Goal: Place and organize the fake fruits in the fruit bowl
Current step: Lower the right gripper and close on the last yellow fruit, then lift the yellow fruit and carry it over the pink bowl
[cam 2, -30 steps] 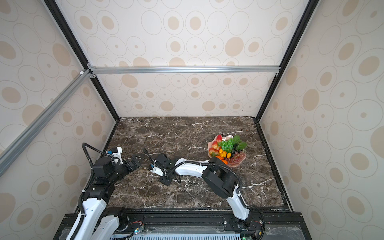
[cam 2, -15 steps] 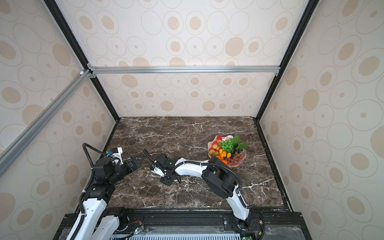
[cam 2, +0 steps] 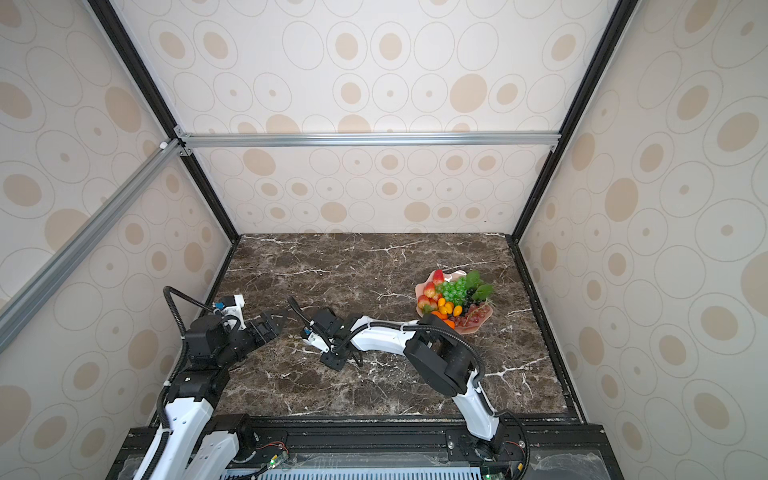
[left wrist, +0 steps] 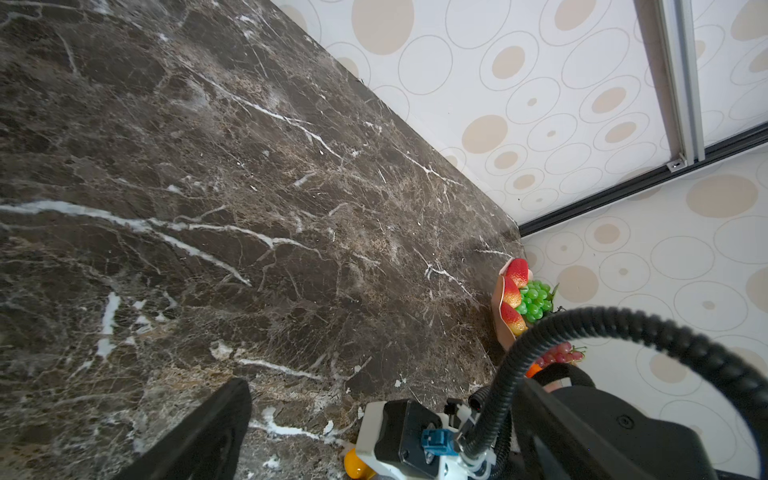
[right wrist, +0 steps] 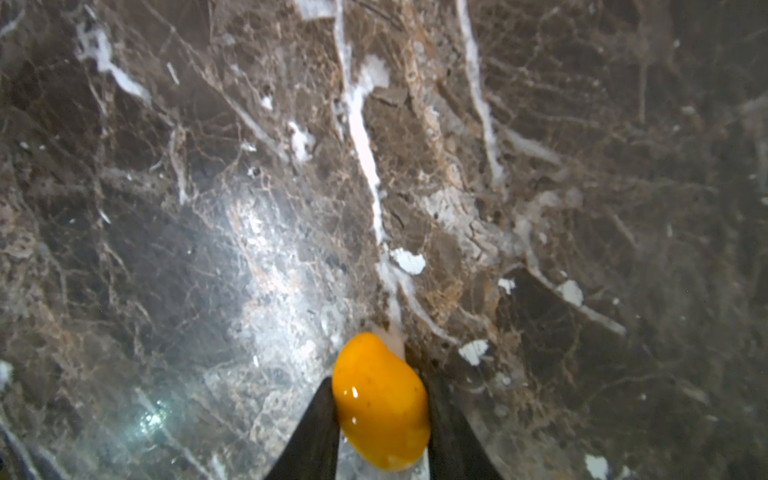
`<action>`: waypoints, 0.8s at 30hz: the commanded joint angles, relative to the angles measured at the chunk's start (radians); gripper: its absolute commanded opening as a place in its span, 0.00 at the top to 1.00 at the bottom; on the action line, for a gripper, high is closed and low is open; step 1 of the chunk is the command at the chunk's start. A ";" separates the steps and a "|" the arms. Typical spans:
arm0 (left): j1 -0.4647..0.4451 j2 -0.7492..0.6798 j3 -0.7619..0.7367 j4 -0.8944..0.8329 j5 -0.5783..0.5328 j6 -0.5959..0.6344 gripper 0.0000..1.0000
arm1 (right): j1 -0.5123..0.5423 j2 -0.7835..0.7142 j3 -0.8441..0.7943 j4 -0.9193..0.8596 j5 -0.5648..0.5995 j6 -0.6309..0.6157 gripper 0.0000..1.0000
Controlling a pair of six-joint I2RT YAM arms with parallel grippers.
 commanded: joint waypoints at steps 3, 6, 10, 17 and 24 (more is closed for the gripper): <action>0.000 0.014 0.024 0.033 0.019 0.030 0.01 | -0.076 -0.162 -0.082 0.037 -0.039 0.067 0.67; -0.034 0.023 0.006 0.085 0.015 0.009 0.01 | -0.129 -0.249 -0.150 0.054 -0.037 0.097 0.67; -0.115 0.062 -0.013 0.173 -0.028 -0.024 0.01 | -0.209 -0.360 -0.244 0.070 -0.018 0.134 0.67; -0.364 0.235 0.008 0.370 -0.163 -0.055 0.01 | -0.399 -0.535 -0.390 0.093 0.001 0.217 0.67; -0.577 0.479 0.107 0.568 -0.233 -0.044 0.01 | -0.574 -0.634 -0.460 0.080 0.055 0.288 0.67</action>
